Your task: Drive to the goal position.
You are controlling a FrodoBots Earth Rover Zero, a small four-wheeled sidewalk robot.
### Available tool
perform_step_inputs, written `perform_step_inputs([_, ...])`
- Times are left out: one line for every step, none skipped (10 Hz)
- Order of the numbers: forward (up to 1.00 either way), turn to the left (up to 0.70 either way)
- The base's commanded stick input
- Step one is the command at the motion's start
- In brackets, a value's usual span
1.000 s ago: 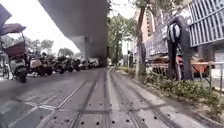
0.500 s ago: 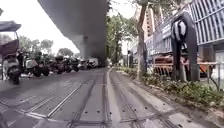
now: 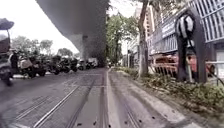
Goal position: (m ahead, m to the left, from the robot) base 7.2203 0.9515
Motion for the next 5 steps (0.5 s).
perform_step_inputs([0.45, 0.00])
perform_step_inputs([0.45, 0.00])
perform_step_inputs([0.45, 0.00])
perform_step_inputs([0.45, 0.00])
perform_step_inputs([0.45, 0.00])
